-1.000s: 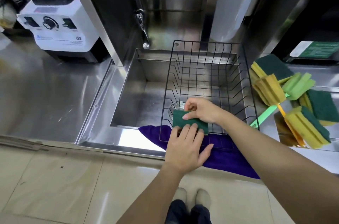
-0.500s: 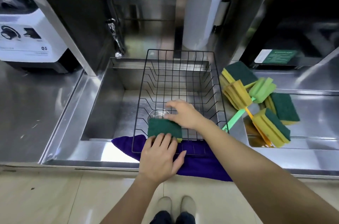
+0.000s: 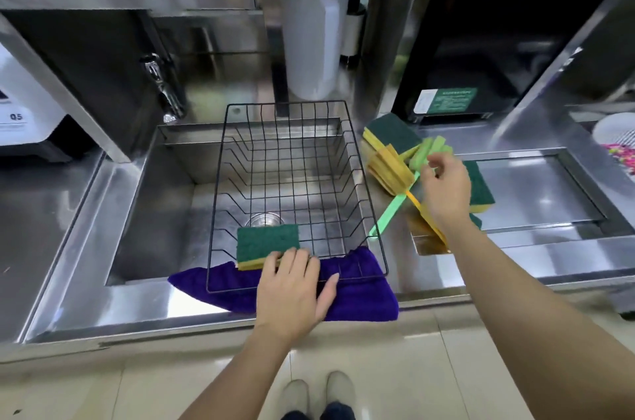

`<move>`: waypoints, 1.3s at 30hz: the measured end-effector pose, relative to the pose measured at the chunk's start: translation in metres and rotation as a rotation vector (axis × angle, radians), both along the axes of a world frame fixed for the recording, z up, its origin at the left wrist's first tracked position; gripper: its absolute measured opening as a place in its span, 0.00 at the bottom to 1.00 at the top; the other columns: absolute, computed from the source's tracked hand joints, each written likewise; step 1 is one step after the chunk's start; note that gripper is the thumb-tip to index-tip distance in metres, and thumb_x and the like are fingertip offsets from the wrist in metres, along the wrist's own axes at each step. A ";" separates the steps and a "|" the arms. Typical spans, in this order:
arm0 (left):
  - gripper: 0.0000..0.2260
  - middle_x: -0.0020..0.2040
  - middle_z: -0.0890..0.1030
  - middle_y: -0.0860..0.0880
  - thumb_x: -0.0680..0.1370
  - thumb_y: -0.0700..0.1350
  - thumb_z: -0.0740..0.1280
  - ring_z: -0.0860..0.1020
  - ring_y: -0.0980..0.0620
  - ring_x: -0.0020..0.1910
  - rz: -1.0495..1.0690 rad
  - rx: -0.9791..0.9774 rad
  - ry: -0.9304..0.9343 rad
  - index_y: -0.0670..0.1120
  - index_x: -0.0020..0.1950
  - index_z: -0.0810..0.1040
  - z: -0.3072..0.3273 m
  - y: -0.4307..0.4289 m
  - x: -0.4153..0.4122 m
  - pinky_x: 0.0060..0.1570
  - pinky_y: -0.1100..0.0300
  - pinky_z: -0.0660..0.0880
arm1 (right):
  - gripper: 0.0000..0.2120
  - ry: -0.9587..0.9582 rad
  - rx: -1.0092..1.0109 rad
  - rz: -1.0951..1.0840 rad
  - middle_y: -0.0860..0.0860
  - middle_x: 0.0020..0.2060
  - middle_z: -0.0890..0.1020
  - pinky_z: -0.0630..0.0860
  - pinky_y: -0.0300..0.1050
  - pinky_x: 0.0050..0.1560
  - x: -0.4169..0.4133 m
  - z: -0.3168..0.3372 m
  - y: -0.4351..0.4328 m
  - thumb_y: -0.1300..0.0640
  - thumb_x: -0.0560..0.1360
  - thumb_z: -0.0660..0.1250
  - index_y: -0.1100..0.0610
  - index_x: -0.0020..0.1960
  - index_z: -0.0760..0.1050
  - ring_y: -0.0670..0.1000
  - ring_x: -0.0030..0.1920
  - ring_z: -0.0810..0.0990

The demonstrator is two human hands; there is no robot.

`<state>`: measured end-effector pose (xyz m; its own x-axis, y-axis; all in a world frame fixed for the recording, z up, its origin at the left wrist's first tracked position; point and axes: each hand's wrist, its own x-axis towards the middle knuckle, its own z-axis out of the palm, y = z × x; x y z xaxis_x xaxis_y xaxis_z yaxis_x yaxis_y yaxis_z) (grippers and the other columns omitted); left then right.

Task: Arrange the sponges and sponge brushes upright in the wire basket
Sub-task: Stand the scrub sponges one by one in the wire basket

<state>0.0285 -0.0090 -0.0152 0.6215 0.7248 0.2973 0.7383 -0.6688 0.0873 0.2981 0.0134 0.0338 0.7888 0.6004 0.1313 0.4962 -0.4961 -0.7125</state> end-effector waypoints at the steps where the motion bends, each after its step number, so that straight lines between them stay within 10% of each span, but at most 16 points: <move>1: 0.19 0.42 0.80 0.44 0.77 0.56 0.56 0.77 0.43 0.42 -0.013 -0.013 0.008 0.41 0.42 0.77 0.001 -0.003 0.007 0.46 0.48 0.72 | 0.14 -0.031 -0.064 -0.045 0.61 0.56 0.79 0.68 0.55 0.62 0.009 -0.004 -0.008 0.56 0.74 0.64 0.60 0.57 0.76 0.62 0.58 0.75; 10: 0.19 0.34 0.78 0.44 0.77 0.55 0.57 0.75 0.43 0.34 -0.022 0.027 0.032 0.42 0.39 0.76 -0.003 -0.005 0.021 0.32 0.52 0.73 | 0.37 0.254 -0.523 0.003 0.60 0.68 0.62 0.64 0.61 0.68 0.042 -0.022 -0.044 0.36 0.70 0.63 0.59 0.69 0.63 0.65 0.65 0.69; 15: 0.19 0.32 0.76 0.44 0.77 0.55 0.56 0.75 0.43 0.32 -0.021 0.012 0.038 0.42 0.38 0.75 -0.002 -0.005 0.022 0.30 0.52 0.72 | 0.23 0.723 -0.394 0.119 0.60 0.53 0.80 0.79 0.49 0.48 0.049 -0.014 -0.053 0.60 0.65 0.76 0.66 0.56 0.73 0.54 0.46 0.80; 20: 0.20 0.32 0.77 0.45 0.77 0.56 0.56 0.75 0.43 0.32 -0.044 -0.007 0.040 0.42 0.38 0.75 0.002 -0.003 0.019 0.31 0.52 0.73 | 0.18 0.577 -0.520 0.215 0.64 0.48 0.80 0.76 0.52 0.54 0.065 0.016 -0.050 0.64 0.63 0.77 0.70 0.48 0.77 0.59 0.51 0.79; 22: 0.20 0.32 0.76 0.45 0.77 0.56 0.55 0.74 0.43 0.33 -0.045 -0.005 0.039 0.42 0.38 0.74 0.003 0.000 0.015 0.35 0.51 0.72 | 0.13 0.568 -0.358 0.231 0.60 0.45 0.79 0.74 0.44 0.42 0.068 0.036 -0.040 0.63 0.63 0.77 0.63 0.43 0.76 0.55 0.44 0.79; 27: 0.20 0.35 0.76 0.44 0.78 0.57 0.55 0.74 0.43 0.35 0.057 -0.014 0.009 0.42 0.39 0.74 0.007 0.019 -0.011 0.40 0.48 0.70 | 0.11 0.706 0.012 0.405 0.49 0.46 0.83 0.79 0.52 0.50 0.049 0.073 -0.001 0.60 0.67 0.73 0.49 0.47 0.78 0.54 0.52 0.81; 36: 0.20 0.36 0.78 0.45 0.76 0.57 0.56 0.75 0.44 0.36 0.151 -0.094 -0.003 0.42 0.40 0.75 0.011 0.028 -0.031 0.39 0.50 0.72 | 0.19 0.540 -0.132 0.587 0.55 0.45 0.78 0.72 0.39 0.35 -0.065 0.031 0.074 0.52 0.65 0.76 0.52 0.43 0.66 0.51 0.40 0.76; 39: 0.20 0.37 0.77 0.46 0.76 0.58 0.55 0.74 0.45 0.37 0.139 -0.100 0.024 0.43 0.41 0.75 0.011 0.029 -0.031 0.39 0.51 0.72 | 0.15 0.514 -0.229 0.656 0.54 0.44 0.77 0.74 0.49 0.41 -0.095 0.006 0.084 0.52 0.66 0.75 0.54 0.44 0.71 0.52 0.42 0.76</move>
<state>-0.0025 0.0200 -0.0043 0.5194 0.8293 0.2062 0.8255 -0.5493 0.1298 0.2036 0.0972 0.0400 0.2021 0.9234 -0.3264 0.3763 -0.3809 -0.8446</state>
